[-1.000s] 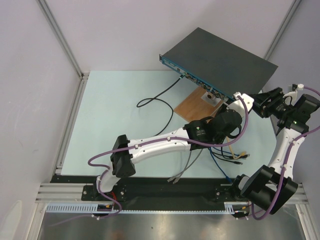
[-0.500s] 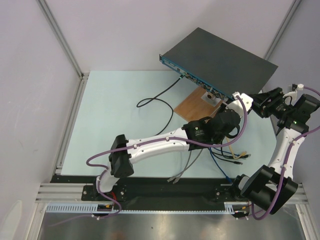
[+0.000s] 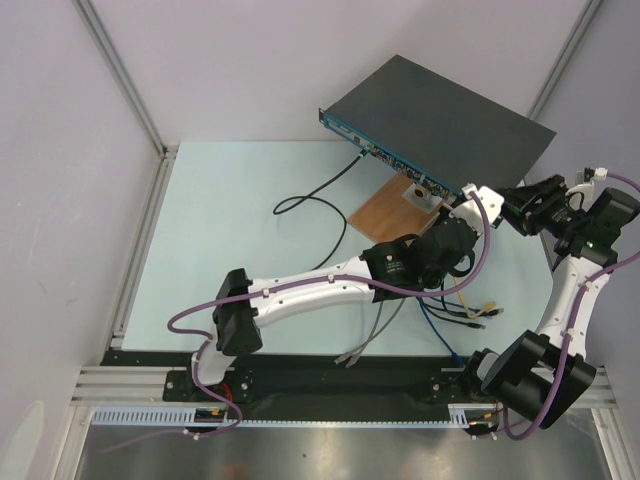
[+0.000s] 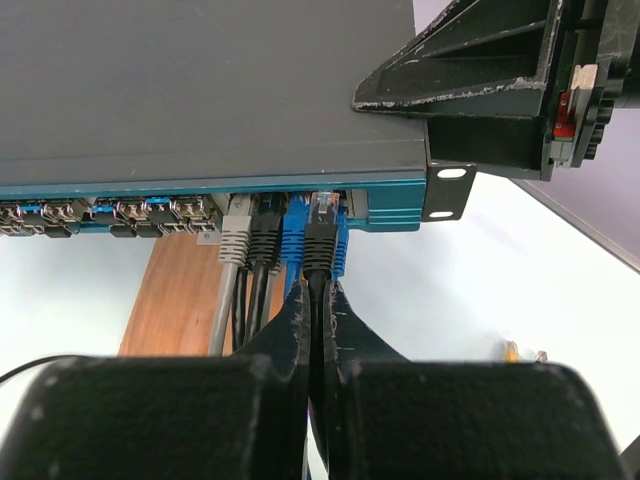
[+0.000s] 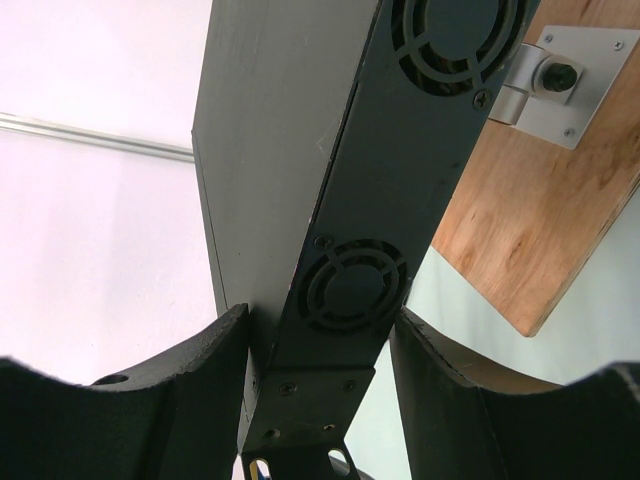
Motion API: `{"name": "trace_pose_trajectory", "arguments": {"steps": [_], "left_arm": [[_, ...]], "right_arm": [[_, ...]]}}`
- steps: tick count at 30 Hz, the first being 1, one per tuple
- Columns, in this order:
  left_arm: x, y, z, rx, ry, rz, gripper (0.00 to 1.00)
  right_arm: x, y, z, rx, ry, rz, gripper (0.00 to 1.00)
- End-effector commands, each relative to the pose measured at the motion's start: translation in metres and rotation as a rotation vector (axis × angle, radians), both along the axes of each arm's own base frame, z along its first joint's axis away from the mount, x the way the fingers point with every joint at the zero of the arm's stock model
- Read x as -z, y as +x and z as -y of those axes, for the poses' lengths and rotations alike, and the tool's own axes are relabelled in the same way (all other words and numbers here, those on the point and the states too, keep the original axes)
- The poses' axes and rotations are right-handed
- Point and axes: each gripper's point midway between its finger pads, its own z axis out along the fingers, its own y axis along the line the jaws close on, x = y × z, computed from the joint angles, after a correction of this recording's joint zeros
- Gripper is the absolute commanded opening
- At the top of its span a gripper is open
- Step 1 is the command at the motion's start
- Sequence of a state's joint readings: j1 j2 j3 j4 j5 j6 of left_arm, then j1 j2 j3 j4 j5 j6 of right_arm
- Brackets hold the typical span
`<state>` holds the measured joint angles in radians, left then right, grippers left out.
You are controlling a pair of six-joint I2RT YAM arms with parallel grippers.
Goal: Insert the plug into the switch port
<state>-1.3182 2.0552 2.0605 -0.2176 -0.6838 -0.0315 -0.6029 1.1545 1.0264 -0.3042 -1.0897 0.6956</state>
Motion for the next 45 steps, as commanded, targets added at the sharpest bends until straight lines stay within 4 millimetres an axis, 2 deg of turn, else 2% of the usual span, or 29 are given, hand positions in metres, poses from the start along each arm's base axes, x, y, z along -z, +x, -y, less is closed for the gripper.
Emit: {"name": "trace_pose_trajectory", "arguments": {"steps": [1, 12, 25, 31, 33, 34, 35, 37, 40, 45], "left_arm": [[-0.047, 0.004, -0.007, -0.012, -0.12, 0.049, 0.0], [-0.01, 0.012, 0.004, -0.005, -0.063, 0.0, 0.0], [0.01, 0.013, 0.007, 0.012, -0.026, -0.061, 0.0], [0.006, 0.013, 0.006, 0.007, -0.032, -0.065, 0.0], [-0.005, 0.019, 0.005, -0.007, -0.058, -0.057, 0.0], [0.001, 0.023, 0.007, -0.018, -0.047, -0.062, 0.0], [-0.01, 0.026, 0.008, -0.025, -0.074, -0.055, 0.0], [-0.01, 0.036, 0.007, -0.054, -0.08, -0.048, 0.0], [-0.021, 0.048, 0.001, -0.097, -0.115, -0.029, 0.0], [-0.031, 0.053, -0.009, -0.136, -0.135, -0.006, 0.0]], "right_arm": [[-0.003, -0.009, -0.038, -0.183, -0.014, 0.063, 0.09], [-0.003, -0.01, -0.038, -0.187, -0.018, 0.065, 0.09], [-0.001, -0.009, -0.038, -0.182, -0.018, 0.059, 0.08], [-0.001, -0.008, -0.037, -0.182, -0.019, 0.062, 0.08], [0.0, -0.008, -0.037, -0.181, -0.018, 0.059, 0.08], [0.0, -0.008, -0.037, -0.181, -0.018, 0.059, 0.08], [-0.001, -0.008, -0.037, -0.182, -0.016, 0.059, 0.07], [0.0, -0.008, -0.037, -0.182, -0.017, 0.058, 0.07], [-0.001, -0.009, -0.038, -0.187, -0.016, 0.058, 0.07], [0.0, -0.008, -0.037, -0.184, -0.016, 0.055, 0.07]]}}
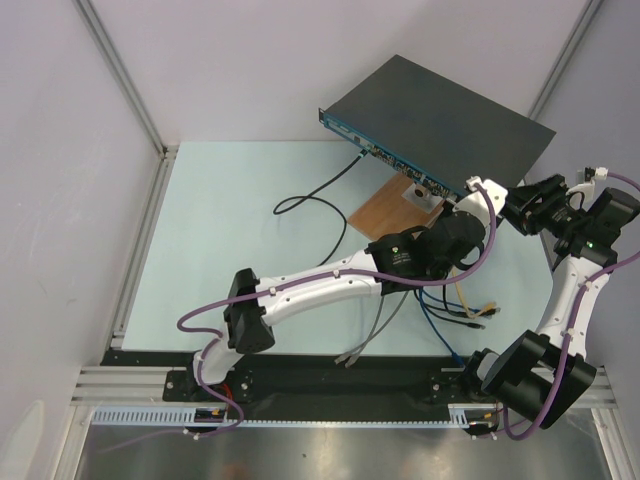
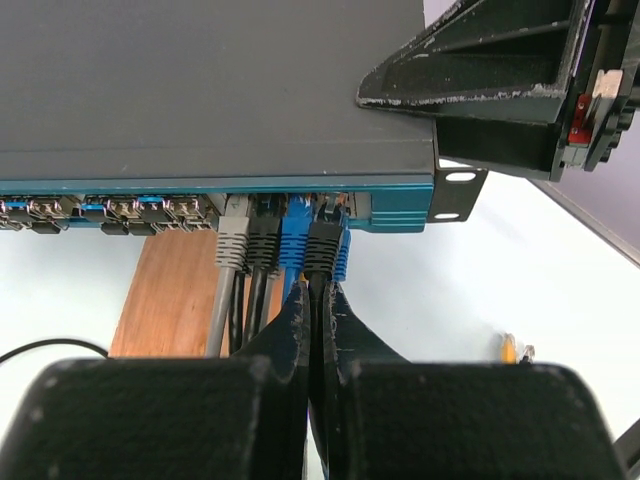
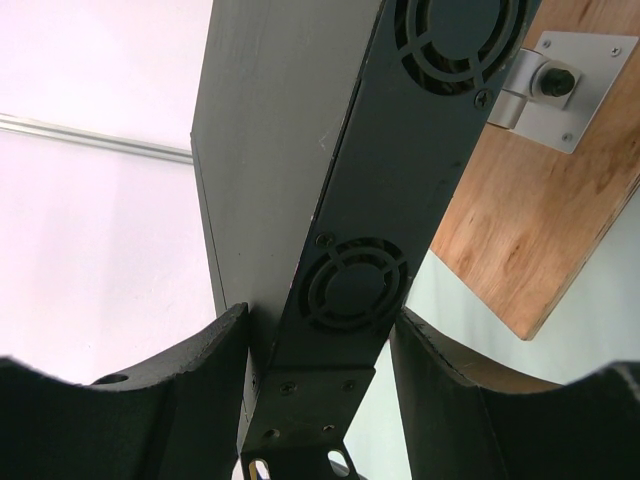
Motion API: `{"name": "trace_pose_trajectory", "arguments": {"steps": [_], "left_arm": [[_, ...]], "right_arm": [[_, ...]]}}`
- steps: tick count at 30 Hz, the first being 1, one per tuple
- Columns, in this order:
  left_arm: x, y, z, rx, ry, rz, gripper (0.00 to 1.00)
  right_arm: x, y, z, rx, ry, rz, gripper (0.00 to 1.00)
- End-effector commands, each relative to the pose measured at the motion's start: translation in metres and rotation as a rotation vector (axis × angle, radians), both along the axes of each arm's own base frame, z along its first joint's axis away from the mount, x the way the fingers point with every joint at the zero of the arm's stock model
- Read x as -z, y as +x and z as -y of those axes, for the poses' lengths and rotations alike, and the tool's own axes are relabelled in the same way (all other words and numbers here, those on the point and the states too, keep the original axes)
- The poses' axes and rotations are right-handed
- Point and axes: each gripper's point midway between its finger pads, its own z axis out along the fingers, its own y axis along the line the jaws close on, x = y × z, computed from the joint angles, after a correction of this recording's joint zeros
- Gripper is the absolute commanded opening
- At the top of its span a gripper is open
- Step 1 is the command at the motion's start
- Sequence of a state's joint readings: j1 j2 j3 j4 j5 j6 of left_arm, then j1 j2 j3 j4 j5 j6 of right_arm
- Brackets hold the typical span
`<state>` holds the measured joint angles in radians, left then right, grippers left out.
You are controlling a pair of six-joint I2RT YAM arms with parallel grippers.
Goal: Insert the plug into the switch port
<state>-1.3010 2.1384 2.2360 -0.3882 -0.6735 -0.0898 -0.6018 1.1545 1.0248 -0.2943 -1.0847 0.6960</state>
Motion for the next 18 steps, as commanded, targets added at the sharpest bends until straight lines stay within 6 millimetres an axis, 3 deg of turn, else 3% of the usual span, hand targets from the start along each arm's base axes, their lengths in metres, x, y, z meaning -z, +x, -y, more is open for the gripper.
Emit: {"name": "trace_pose_trajectory", "arguments": {"steps": [1, 18], "left_arm": [[-0.04, 0.044, -0.014, -0.123, -0.171, 0.059, 0.0], [-0.03, 0.049, -0.032, -0.185, -0.155, 0.09, 0.0]], "right_arm": [[0.001, -0.008, -0.038, -0.186, -0.01, 0.047, 0.07], [0.001, -0.008, -0.039, -0.186, -0.011, 0.046, 0.06]]}}
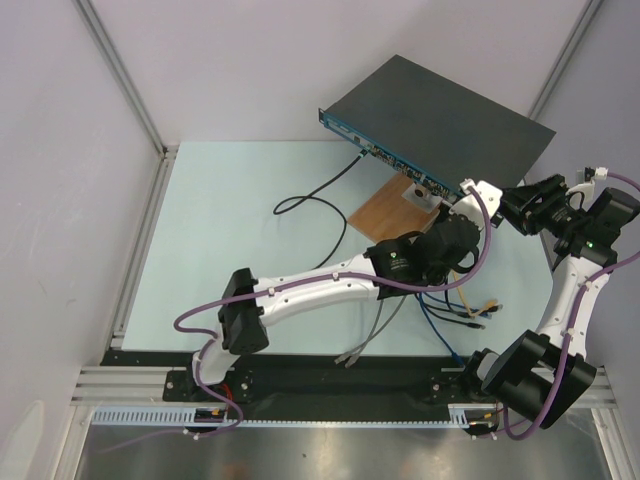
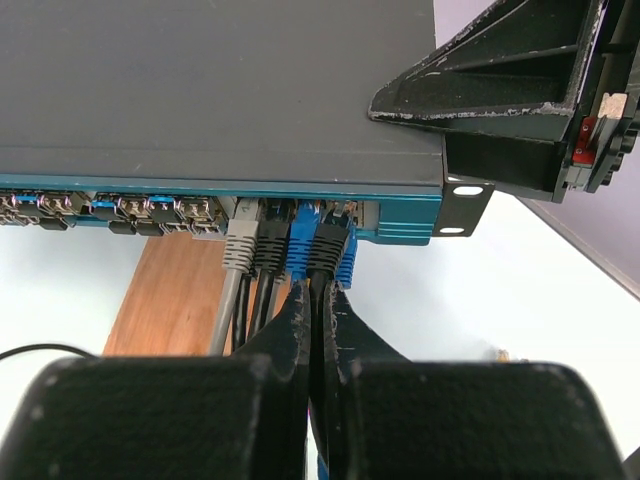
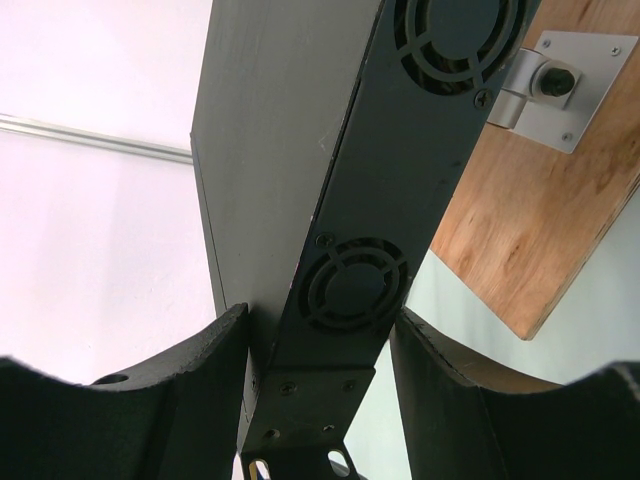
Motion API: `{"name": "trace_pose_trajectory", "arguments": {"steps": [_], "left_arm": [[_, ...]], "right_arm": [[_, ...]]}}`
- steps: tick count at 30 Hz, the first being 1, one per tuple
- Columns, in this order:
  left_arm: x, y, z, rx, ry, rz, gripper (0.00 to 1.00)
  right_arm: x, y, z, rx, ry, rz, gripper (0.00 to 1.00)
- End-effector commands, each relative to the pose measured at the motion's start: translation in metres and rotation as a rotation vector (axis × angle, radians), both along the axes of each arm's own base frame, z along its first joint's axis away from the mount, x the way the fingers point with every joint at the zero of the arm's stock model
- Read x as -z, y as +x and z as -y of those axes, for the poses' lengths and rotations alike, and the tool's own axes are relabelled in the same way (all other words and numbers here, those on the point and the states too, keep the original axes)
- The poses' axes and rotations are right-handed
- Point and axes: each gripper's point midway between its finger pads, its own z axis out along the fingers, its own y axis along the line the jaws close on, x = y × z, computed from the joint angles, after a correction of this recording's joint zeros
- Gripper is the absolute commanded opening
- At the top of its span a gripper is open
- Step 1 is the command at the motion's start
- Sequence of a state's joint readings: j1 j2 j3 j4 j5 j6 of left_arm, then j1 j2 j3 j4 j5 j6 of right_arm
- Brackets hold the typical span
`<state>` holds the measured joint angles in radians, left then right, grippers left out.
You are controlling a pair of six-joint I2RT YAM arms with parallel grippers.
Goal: Insert the plug into the switch port
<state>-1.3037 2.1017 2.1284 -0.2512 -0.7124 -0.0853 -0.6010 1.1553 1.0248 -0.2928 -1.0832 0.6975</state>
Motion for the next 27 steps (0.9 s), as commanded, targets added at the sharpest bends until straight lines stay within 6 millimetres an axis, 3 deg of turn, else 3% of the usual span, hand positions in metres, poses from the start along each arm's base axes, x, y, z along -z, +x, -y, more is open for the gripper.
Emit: {"name": "trace_pose_trajectory", "arguments": {"steps": [1, 10, 19, 27], "left_arm": [[-0.024, 0.044, -0.031, -0.153, -0.093, 0.055, 0.0], [-0.017, 0.041, -0.03, -0.138, -0.094, 0.033, 0.0], [0.005, 0.02, 0.004, -0.027, -0.076, -0.012, 0.0], [0.002, 0.017, 0.019, -0.009, -0.123, -0.027, 0.0]], "right_arm": [[0.002, -0.008, -0.039, -0.187, -0.011, 0.045, 0.06], [0.003, -0.008, -0.039, -0.184, -0.012, 0.041, 0.06], [0.006, -0.012, -0.044, -0.187, -0.008, 0.031, 0.04], [0.009, -0.017, -0.049, -0.193, -0.004, 0.02, 0.0]]}}
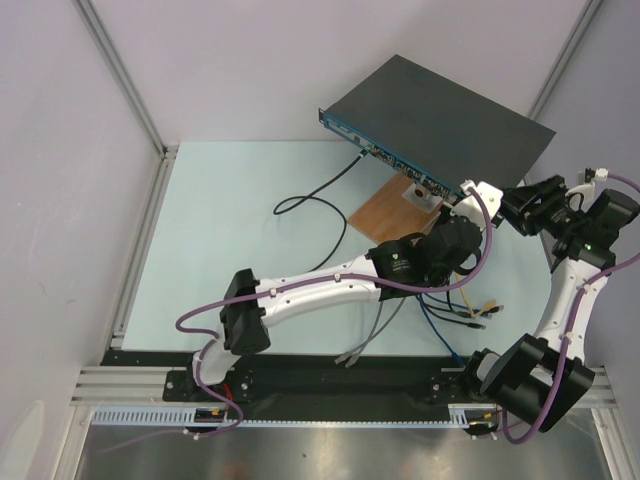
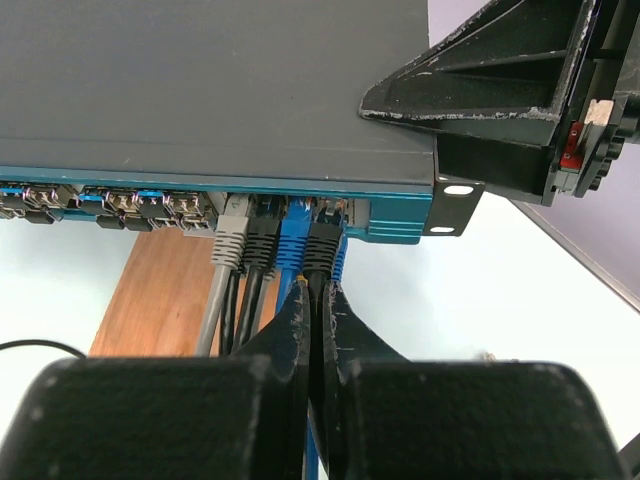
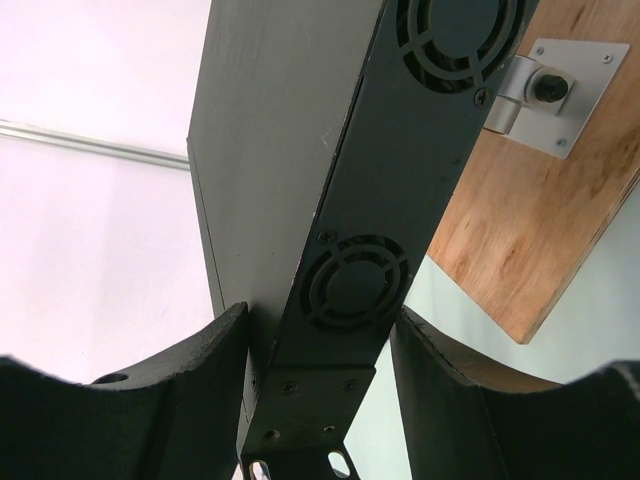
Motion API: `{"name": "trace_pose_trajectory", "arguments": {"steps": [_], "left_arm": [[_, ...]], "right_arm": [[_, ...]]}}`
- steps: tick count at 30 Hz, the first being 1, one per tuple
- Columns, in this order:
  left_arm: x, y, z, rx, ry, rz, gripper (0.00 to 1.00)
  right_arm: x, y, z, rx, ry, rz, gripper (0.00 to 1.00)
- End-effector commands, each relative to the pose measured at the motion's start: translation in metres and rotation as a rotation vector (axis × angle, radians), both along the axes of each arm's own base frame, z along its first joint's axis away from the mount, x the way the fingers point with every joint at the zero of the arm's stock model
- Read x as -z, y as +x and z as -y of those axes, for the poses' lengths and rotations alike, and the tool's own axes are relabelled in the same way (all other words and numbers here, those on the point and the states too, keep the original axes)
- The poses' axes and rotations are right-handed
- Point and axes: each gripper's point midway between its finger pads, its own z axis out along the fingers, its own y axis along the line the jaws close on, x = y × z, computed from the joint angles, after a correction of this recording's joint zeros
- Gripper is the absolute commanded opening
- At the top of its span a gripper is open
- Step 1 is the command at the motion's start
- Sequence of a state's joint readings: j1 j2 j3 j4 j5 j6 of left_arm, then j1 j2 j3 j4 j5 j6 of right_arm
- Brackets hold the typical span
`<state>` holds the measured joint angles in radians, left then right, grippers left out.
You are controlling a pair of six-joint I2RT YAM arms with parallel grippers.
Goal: Insert the plug into the switch port
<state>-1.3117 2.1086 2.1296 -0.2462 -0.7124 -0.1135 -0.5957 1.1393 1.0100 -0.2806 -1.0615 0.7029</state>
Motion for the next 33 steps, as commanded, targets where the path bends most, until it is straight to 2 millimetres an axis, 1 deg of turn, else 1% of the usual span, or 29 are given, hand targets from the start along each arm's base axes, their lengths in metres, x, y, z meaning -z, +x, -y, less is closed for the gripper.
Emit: {"name": "trace_pose_trajectory", "arguments": {"steps": [1, 4, 8, 9, 12, 15, 18, 20, 21, 22, 23, 24, 25, 26, 27, 28, 29, 30, 31, 32, 33], "left_arm": [[-0.002, 0.021, 0.015, -0.008, -0.105, -0.011, 0.0], [-0.002, 0.021, 0.019, -0.003, -0.12, -0.012, 0.0], [-0.003, 0.015, 0.03, 0.051, -0.163, -0.034, 0.0], [0.0, 0.015, 0.033, 0.056, -0.162, -0.035, 0.0], [-0.001, 0.014, 0.038, 0.078, -0.17, -0.024, 0.0], [0.002, 0.013, 0.04, 0.086, -0.164, -0.027, 0.0], [0.01, 0.015, 0.035, 0.074, -0.126, -0.035, 0.0], [0.016, 0.016, 0.028, 0.063, -0.093, -0.057, 0.0], [0.015, 0.017, 0.024, 0.059, -0.088, -0.062, 0.0], [0.024, 0.019, 0.019, 0.052, -0.064, -0.075, 0.0], [0.016, 0.017, 0.012, 0.055, -0.065, -0.069, 0.0], [0.015, 0.017, 0.008, 0.054, -0.062, -0.066, 0.0], [0.028, 0.017, 0.002, 0.054, -0.026, -0.069, 0.0], [0.007, 0.016, -0.006, 0.058, -0.055, -0.039, 0.0], [0.005, 0.014, -0.01, 0.064, -0.049, -0.029, 0.0], [0.008, 0.012, -0.014, 0.075, -0.034, -0.024, 0.0], [0.005, 0.01, -0.018, 0.089, -0.017, -0.007, 0.0], [-0.009, 0.007, -0.026, 0.094, -0.028, 0.01, 0.0], [-0.004, 0.005, -0.03, 0.104, -0.007, 0.012, 0.0], [-0.005, 0.005, -0.035, 0.114, 0.011, 0.025, 0.0], [-0.019, 0.001, -0.043, 0.121, -0.006, 0.04, 0.0]], "right_arm": [[0.009, -0.017, -0.048, -0.207, 0.006, 0.014, 0.0], [0.01, -0.017, -0.048, -0.204, 0.006, 0.011, 0.0], [0.011, -0.016, -0.049, -0.203, 0.007, 0.01, 0.0], [0.011, -0.016, -0.049, -0.203, 0.007, 0.01, 0.0], [0.01, -0.016, -0.049, -0.205, 0.006, 0.013, 0.0], [0.01, -0.016, -0.049, -0.203, 0.007, 0.012, 0.0], [0.01, -0.016, -0.049, -0.203, 0.007, 0.012, 0.0], [0.01, -0.016, -0.048, -0.202, 0.004, 0.014, 0.0], [0.01, -0.015, -0.048, -0.199, 0.002, 0.014, 0.0], [0.01, -0.016, -0.048, -0.201, 0.002, 0.015, 0.0], [0.01, -0.016, -0.048, -0.201, 0.001, 0.015, 0.0], [0.01, -0.016, -0.048, -0.203, 0.0, 0.018, 0.0], [0.009, -0.016, -0.048, -0.208, -0.007, 0.022, 0.03], [0.009, -0.017, -0.047, -0.21, -0.011, 0.025, 0.07], [0.006, -0.015, -0.043, -0.202, -0.018, 0.031, 0.11], [0.005, -0.017, -0.041, -0.202, -0.016, 0.026, 0.18], [0.003, -0.017, -0.039, -0.201, -0.03, 0.034, 0.22], [-0.003, -0.016, -0.035, -0.196, -0.044, 0.047, 0.33], [-0.003, -0.017, -0.029, -0.186, -0.029, 0.031, 0.36], [-0.005, -0.017, -0.025, -0.182, -0.041, 0.04, 0.4], [-0.011, -0.019, -0.021, -0.177, -0.042, 0.041, 0.51]]}}
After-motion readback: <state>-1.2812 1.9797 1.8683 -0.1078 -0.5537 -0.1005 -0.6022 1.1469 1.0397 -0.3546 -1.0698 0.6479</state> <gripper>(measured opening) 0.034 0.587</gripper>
